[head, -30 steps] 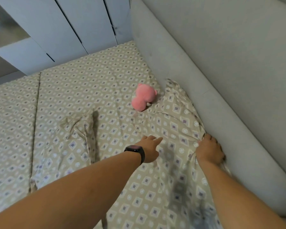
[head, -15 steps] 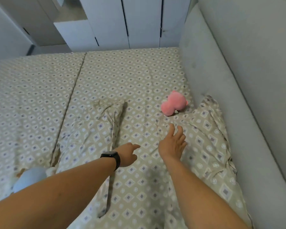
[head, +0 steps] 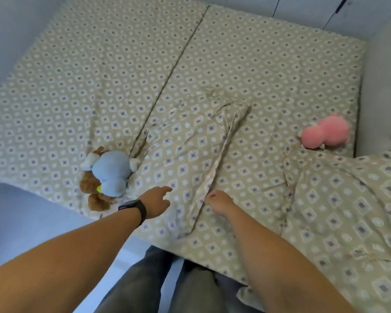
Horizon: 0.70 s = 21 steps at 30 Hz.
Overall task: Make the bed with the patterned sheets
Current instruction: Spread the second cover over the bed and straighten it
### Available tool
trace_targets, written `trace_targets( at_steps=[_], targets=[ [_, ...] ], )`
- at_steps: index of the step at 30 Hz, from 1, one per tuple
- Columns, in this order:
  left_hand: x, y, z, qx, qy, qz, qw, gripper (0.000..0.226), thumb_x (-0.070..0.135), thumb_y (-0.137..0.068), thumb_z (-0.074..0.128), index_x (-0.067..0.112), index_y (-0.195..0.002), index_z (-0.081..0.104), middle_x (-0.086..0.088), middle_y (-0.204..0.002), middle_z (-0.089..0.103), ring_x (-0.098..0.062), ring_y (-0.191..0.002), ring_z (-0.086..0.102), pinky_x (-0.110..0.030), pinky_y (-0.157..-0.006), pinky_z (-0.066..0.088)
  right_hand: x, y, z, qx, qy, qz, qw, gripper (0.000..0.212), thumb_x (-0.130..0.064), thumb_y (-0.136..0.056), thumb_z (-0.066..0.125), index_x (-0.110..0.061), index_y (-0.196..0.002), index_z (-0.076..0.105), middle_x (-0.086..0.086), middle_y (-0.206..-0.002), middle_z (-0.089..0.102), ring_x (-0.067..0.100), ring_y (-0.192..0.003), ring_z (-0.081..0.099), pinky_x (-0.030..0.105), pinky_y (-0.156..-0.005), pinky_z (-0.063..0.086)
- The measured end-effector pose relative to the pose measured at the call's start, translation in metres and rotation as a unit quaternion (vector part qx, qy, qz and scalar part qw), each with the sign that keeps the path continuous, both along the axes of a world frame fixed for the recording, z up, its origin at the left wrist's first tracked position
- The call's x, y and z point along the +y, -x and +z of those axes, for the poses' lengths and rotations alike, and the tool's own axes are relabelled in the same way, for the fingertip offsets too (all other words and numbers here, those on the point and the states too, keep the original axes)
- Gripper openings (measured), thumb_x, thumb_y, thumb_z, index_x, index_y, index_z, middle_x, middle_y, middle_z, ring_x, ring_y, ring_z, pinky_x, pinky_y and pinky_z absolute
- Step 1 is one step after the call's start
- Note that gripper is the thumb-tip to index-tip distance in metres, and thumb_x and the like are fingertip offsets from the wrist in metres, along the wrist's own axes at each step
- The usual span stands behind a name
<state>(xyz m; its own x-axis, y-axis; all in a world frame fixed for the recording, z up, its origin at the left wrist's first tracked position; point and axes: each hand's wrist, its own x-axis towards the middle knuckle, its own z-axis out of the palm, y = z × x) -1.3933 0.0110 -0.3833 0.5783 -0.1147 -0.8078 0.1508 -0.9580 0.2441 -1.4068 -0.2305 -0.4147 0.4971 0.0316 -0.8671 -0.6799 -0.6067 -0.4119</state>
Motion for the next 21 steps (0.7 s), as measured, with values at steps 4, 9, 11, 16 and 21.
trace_targets(
  at_steps=[4,9,11,16,21],
  targets=[
    [0.040,0.027,-0.040,0.020,0.026,0.007,0.999,0.052,0.030,-0.103,0.047,0.033,-0.154,0.035,-0.003,-0.152,0.045,-0.026,-0.134,0.049,-0.043,-0.111,0.041,0.036,-0.007,-0.071,0.008,0.043,-0.149,0.988,0.053,-0.037,-0.091,0.062,-0.024,-0.140,0.046,0.006,-0.130,0.061,0.028,-0.108,0.062,0.038,-0.090,0.053],
    [0.078,0.055,-0.093,0.054,0.045,-0.012,0.998,0.053,0.029,-0.104,0.046,0.034,-0.154,0.033,-0.001,-0.156,0.040,-0.026,-0.138,0.046,-0.042,-0.111,0.042,0.085,-0.020,-0.171,0.052,-0.002,-0.345,0.937,0.115,-0.062,-0.058,0.081,-0.030,-0.154,0.026,0.001,-0.146,0.050,0.034,-0.128,0.053,0.055,-0.107,0.046],
    [0.093,0.058,-0.103,0.057,0.051,0.004,0.997,0.052,0.027,-0.104,0.046,0.034,-0.154,0.034,0.001,-0.157,0.039,-0.025,-0.138,0.045,-0.041,-0.111,0.041,0.114,-0.029,-0.186,0.046,-0.018,-0.372,0.927,0.123,-0.063,-0.050,0.086,-0.022,-0.153,0.033,0.003,-0.143,0.056,0.033,-0.124,0.059,0.053,-0.107,0.047],
    [0.128,0.049,-0.089,0.039,0.062,0.011,0.997,0.054,0.027,-0.102,0.047,0.035,-0.154,0.033,0.000,-0.156,0.039,-0.025,-0.135,0.048,-0.040,-0.108,0.044,0.137,-0.038,-0.141,0.028,-0.007,-0.393,0.919,0.068,-0.042,-0.075,0.081,-0.010,-0.129,0.056,0.006,-0.107,0.072,0.029,-0.094,0.069,0.044,-0.094,0.055],
    [0.152,0.019,-0.041,-0.053,0.109,0.017,0.992,0.080,0.027,-0.093,0.061,0.040,-0.158,0.016,0.000,-0.160,0.029,-0.029,-0.139,0.045,-0.042,-0.106,0.047,0.144,-0.042,-0.026,-0.126,-0.011,-0.423,0.897,0.029,-0.027,-0.088,0.068,-0.020,-0.117,0.063,0.004,-0.113,0.070,0.028,-0.100,0.066,0.043,-0.093,0.055]
  ],
)
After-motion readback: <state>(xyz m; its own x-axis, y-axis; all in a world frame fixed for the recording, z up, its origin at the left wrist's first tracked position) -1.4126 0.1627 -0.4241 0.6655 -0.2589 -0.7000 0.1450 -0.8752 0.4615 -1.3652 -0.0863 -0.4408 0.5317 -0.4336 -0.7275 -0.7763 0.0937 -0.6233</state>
